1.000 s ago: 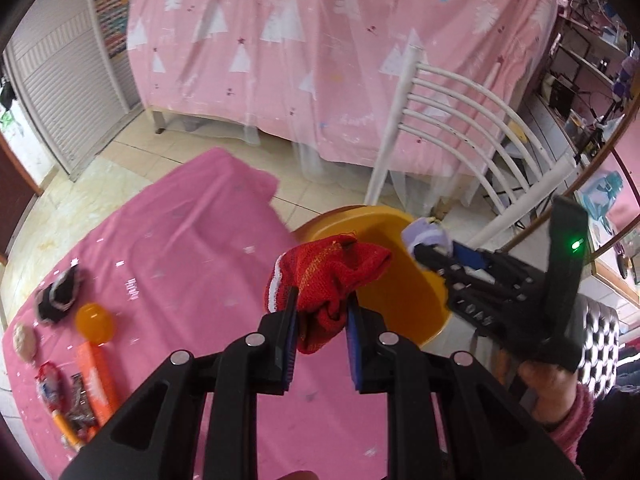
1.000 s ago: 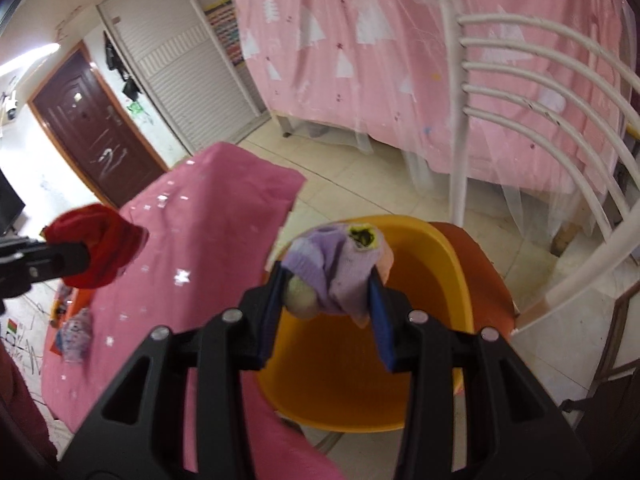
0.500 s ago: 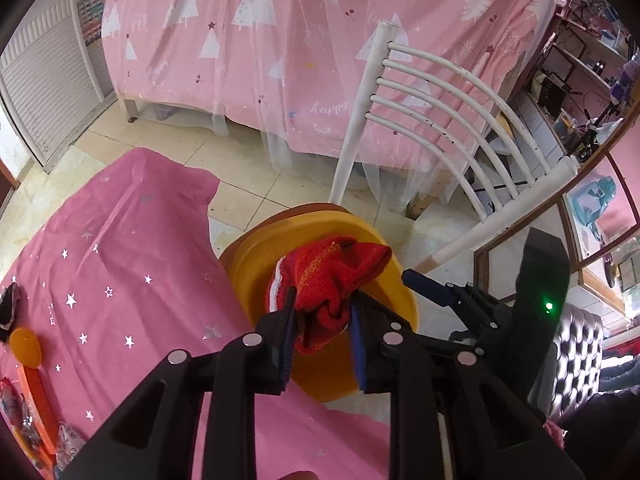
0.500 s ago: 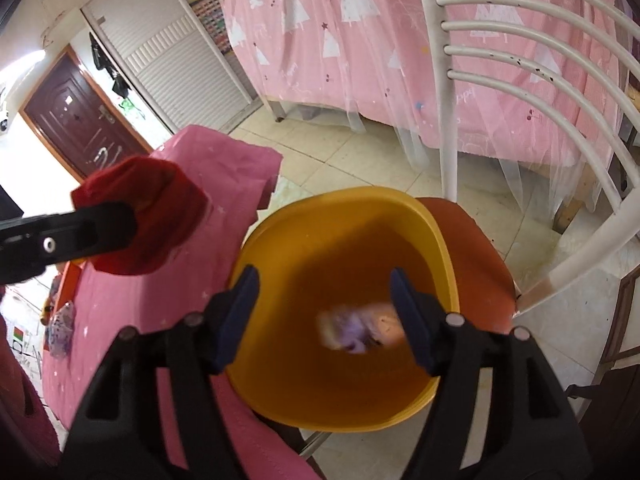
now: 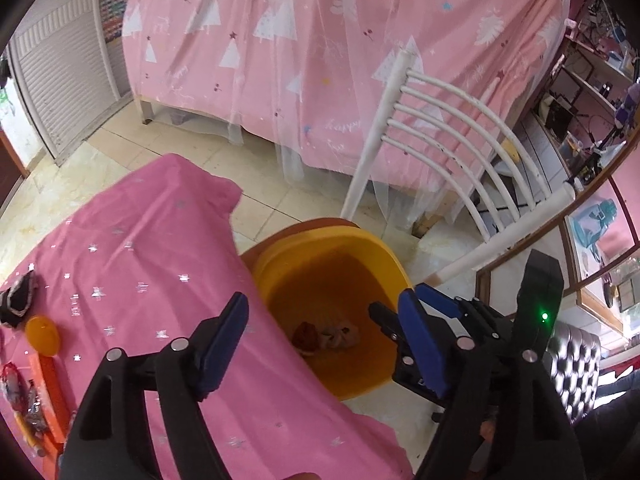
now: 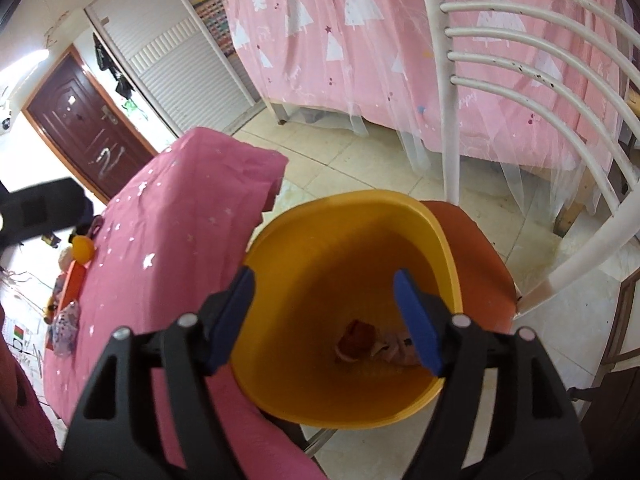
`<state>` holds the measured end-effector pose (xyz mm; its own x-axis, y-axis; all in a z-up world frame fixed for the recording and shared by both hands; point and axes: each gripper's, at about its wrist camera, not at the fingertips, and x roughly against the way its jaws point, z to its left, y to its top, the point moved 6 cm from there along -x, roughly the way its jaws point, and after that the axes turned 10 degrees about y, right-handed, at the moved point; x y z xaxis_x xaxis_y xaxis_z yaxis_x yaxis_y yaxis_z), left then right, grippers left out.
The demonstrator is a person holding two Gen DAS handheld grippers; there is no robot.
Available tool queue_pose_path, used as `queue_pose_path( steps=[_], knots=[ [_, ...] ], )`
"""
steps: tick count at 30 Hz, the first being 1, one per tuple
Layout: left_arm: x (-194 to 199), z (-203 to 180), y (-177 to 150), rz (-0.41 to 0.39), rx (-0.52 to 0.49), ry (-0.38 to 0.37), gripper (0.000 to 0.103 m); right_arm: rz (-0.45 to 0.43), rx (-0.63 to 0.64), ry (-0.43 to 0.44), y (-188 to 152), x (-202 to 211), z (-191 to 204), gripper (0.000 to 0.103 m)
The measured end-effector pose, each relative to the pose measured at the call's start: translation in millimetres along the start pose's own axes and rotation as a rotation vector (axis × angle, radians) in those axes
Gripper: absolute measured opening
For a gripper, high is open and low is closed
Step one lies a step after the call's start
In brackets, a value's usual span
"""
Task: Collect trash
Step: 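Return both tools to the table toward the remaining trash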
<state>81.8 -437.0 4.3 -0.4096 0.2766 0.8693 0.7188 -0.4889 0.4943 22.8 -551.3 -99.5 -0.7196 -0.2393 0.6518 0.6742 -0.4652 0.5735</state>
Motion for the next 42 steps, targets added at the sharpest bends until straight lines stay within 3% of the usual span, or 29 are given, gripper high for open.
queue_pose_path(
  steps=[7, 11, 19, 30, 37, 42],
  knots=[
    [22.3, 38.2, 3.2, -0.036, 0.048, 0.039, 0.074, -0.023, 0.044, 0.001, 6.3, 7.8, 27.3, 0.073],
    [39.8, 70.1, 1.0, -0.073, 0.067, 0.076, 0.079, -0.042, 0.067, 0.012, 11.5, 11.9, 47.7, 0.081],
    [73.1, 165.7, -11.5, -0.12, 0.124, 0.176, 0.082, -0.033, 0.149, 0.041, 17.3, 2.3, 109.4, 0.082],
    [107.3, 287.3, -36.4, -0.158, 0.258, 0.252, 0.083, 0.025, 0.277, 0.078, 16.3, -28.5, 198.5, 0.082],
    [105.5, 356.5, -57.9, -0.135, 0.287, 0.31, 0.084, 0.108, 0.371, 0.198, -8.1, -42.8, 262.4, 0.088],
    [88.6, 407.0, -73.4, -0.079, 0.354, 0.319, 0.084, 0.157, 0.453, 0.228, -29.5, -46.1, 299.5, 0.088]
  ],
)
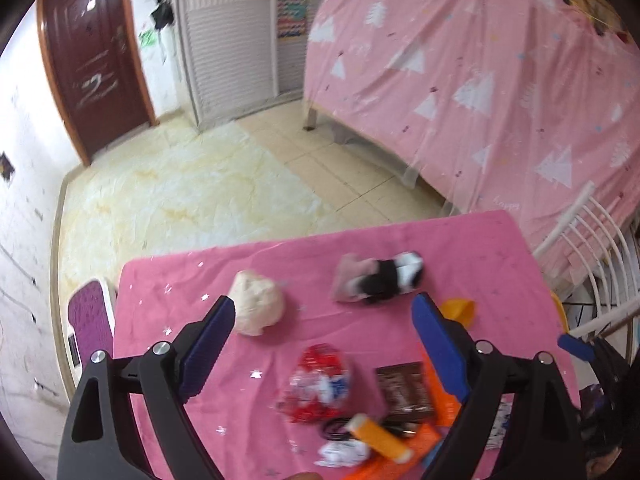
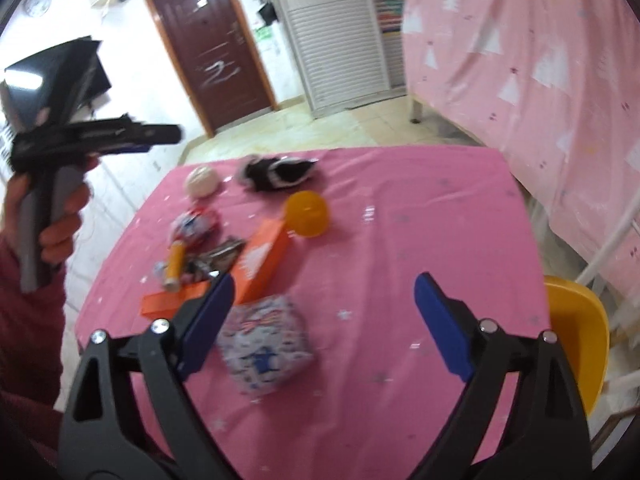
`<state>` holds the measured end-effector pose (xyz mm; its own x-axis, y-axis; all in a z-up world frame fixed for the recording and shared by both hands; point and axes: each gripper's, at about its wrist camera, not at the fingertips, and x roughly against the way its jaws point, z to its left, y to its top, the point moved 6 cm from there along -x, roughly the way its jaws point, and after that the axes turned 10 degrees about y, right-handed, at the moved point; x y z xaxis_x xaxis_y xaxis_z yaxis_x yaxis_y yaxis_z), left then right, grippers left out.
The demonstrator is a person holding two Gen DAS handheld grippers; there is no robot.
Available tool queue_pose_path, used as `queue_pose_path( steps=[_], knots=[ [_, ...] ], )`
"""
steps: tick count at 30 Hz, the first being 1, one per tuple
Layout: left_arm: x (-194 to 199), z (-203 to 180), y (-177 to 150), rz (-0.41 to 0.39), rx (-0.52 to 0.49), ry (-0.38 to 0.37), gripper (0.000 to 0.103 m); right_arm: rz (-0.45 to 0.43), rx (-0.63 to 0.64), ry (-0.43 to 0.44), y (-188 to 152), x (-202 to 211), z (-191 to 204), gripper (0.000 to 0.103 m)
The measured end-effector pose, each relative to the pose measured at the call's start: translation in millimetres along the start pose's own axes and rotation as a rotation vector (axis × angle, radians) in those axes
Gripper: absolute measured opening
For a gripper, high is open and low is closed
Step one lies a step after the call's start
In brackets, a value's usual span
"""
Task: Collect trash
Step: 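Return both tools to the table toward the remaining trash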
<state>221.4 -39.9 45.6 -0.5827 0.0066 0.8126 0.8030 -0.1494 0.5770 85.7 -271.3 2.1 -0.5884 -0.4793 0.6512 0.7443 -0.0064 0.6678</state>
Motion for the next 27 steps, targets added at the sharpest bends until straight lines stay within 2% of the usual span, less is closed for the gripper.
queue_pose_path(
  steps=[6, 9, 20, 27],
  knots=[
    [-25.6, 20.3, -2.8, 0.039, 0.03, -0.002, 0.084, 0.038, 0.053, -0.013, -0.7, -12.5, 25.2, 0.088],
    [-37.2, 25.2, -7.1, 0.054, 0.035, -0.007, 0.084, 0.058, 0.068, -0.019, -4.0, -19.1, 31.3, 0.092],
    [-78.9, 27.6, -13.3, 0.099, 0.03, 0.006, 0.084, 0.136, 0.076, -0.035, -22.6, -39.9, 33.3, 0.092],
    [-94.2, 32.3, -13.5, 0.118, 0.038, 0.003, 0.083, 0.173, 0.065, -0.014, -36.5, -50.7, 31.1, 0.092]
  ],
)
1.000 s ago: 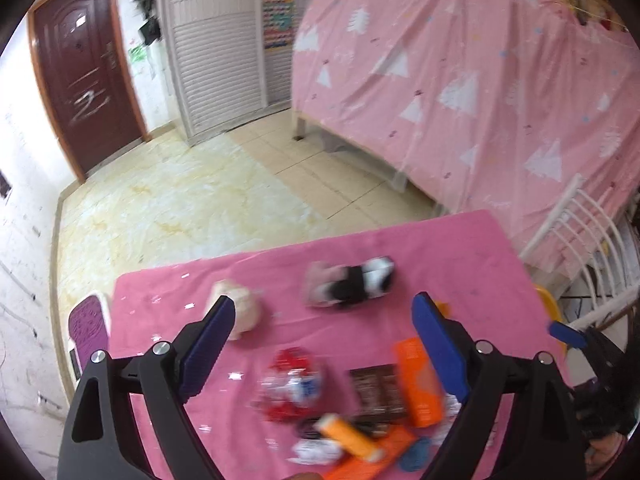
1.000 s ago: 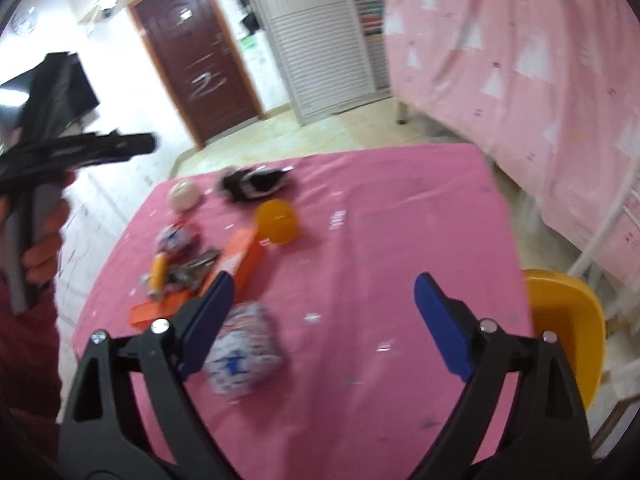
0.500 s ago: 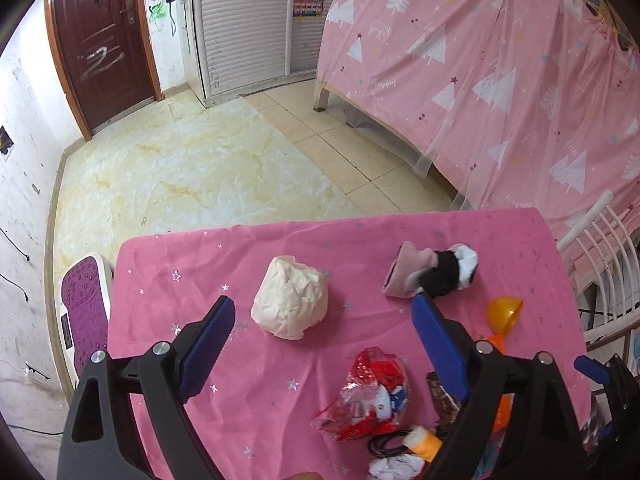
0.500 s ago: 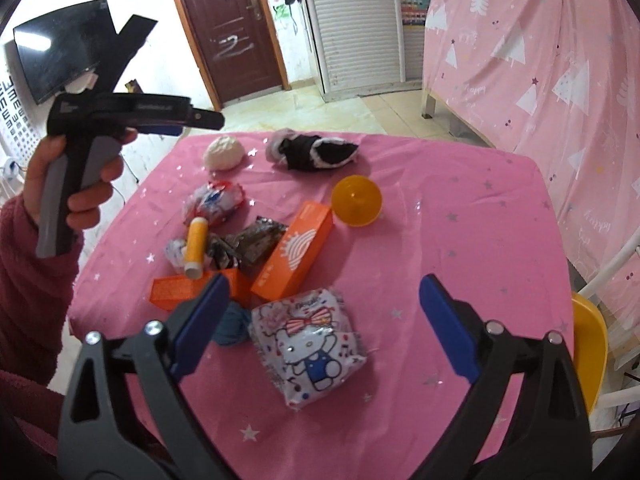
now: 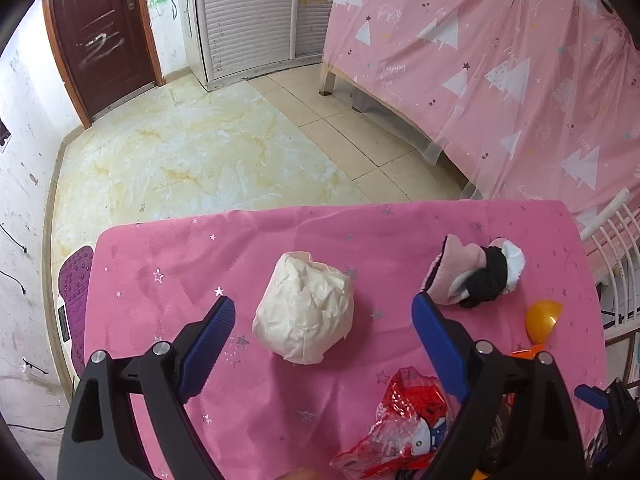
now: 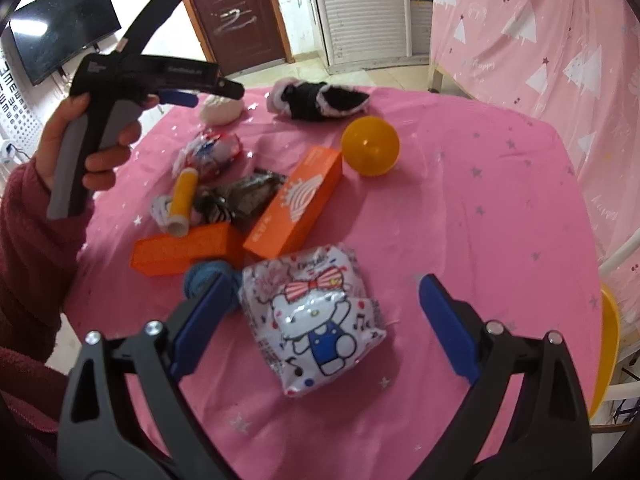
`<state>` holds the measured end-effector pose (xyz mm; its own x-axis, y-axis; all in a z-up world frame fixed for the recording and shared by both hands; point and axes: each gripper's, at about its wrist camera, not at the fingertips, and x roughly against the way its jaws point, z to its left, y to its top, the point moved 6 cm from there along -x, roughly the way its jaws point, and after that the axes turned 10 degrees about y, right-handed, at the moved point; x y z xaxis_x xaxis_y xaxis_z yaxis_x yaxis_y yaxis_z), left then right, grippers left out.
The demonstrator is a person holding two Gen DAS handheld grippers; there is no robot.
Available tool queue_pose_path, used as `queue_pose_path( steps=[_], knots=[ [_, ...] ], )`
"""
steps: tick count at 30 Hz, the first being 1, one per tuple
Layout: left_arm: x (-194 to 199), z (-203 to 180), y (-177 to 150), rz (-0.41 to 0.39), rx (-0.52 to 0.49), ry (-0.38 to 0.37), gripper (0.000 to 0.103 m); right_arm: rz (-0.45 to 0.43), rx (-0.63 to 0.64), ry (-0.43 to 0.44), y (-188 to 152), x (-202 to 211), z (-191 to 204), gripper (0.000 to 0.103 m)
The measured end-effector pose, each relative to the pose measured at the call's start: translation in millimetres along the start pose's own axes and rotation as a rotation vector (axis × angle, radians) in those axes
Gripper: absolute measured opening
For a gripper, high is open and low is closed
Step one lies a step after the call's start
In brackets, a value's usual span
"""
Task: Collect trash
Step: 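Return both tools to the table toward the remaining trash, then grasp the white paper with the left tool while the right grasps the Hello Kitty bag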
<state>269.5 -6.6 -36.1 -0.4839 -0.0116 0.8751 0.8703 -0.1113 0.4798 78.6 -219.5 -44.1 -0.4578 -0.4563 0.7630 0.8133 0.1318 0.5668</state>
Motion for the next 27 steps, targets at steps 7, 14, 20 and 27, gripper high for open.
queue_pose_path(
  steps=[7, 14, 20, 27],
  knots=[
    [-2.5, -1.7, -0.6, -0.007, -0.006, 0.012, 0.073, 0.02, 0.007, -0.002, -5.3, -5.7, 0.7, 0.092],
    [-7.6, 1.7, -5.5, 0.0, 0.012, 0.04, 0.048, 0.023, 0.019, -0.038, -10.4, -10.7, -0.5, 0.091],
    [-3.5, 5.0, -13.1, -0.009, 0.012, 0.045, 0.047, 0.005, 0.06, -0.097, -13.5, -8.8, 1.5, 0.063],
    [14.8, 1.3, -19.4, -0.033, 0.003, 0.052, 0.047, -0.04, 0.022, -0.079, -13.0, 2.9, -7.4, 0.046]
  ],
)
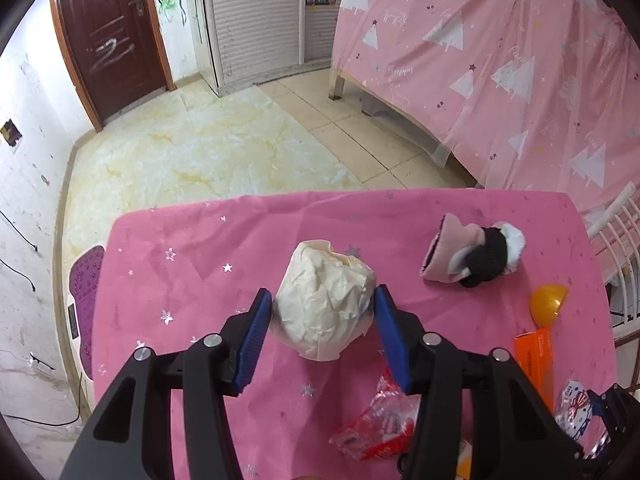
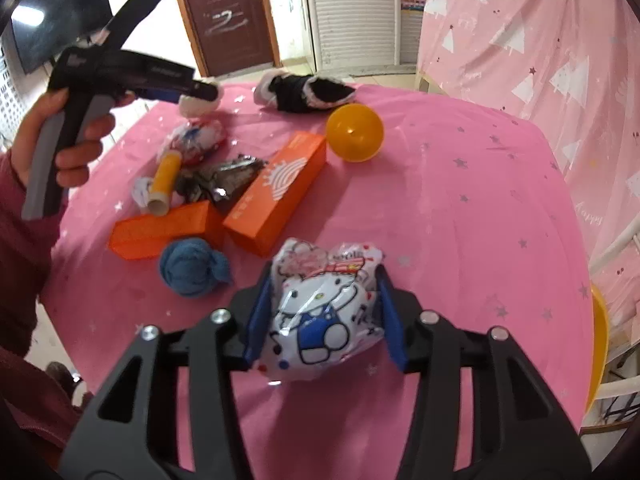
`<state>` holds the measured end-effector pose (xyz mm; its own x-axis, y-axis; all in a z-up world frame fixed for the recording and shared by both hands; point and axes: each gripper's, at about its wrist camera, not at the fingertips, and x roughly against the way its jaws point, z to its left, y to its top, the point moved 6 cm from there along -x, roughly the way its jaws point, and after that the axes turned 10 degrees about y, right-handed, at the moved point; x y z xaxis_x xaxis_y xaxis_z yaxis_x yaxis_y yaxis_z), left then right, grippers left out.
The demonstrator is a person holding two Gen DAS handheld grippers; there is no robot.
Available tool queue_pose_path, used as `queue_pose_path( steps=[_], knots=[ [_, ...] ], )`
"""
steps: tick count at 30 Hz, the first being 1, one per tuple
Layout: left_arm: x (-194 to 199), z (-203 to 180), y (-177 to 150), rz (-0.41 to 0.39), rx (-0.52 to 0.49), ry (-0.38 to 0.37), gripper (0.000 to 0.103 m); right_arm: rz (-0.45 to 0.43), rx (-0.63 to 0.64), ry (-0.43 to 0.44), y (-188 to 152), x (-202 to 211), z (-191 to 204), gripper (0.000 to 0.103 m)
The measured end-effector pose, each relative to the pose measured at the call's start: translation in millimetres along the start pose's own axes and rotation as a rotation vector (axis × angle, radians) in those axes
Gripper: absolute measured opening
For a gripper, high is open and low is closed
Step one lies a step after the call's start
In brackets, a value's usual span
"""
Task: Collect trash
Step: 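Grasp the white paper with the left tool while the right grasps the Hello Kitty bag, then carry paper and bag to the orange bin and release both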
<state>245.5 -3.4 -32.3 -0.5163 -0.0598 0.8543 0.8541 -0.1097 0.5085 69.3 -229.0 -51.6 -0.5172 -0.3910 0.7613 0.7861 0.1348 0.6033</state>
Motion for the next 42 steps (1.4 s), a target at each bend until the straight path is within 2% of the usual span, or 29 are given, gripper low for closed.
queue_pose_path(
  steps=[7, 11, 26, 42],
  knots=[
    [33.0, -2.8, 3.3, -0.038, 0.004, 0.002, 0.047, -0.069, -0.042, -0.009, 2.9, 21.4, -13.3, 0.045],
    [54.8, -17.8, 4.1, -0.068, -0.018, -0.003, 0.047, -0.108, -0.069, -0.019, 2.6, 37.8, -27.2, 0.045],
    [124.7, -132.1, -10.5, -0.148, -0.172, -0.077, 0.047, -0.199, -0.153, -0.059, -16.1, 86.0, -83.0, 0.045],
    [147.1, -258.3, -39.2, -0.155, -0.346, -0.129, 0.047, -0.278, -0.301, -0.106, -56.9, 124.8, -165.3, 0.045]
  ],
)
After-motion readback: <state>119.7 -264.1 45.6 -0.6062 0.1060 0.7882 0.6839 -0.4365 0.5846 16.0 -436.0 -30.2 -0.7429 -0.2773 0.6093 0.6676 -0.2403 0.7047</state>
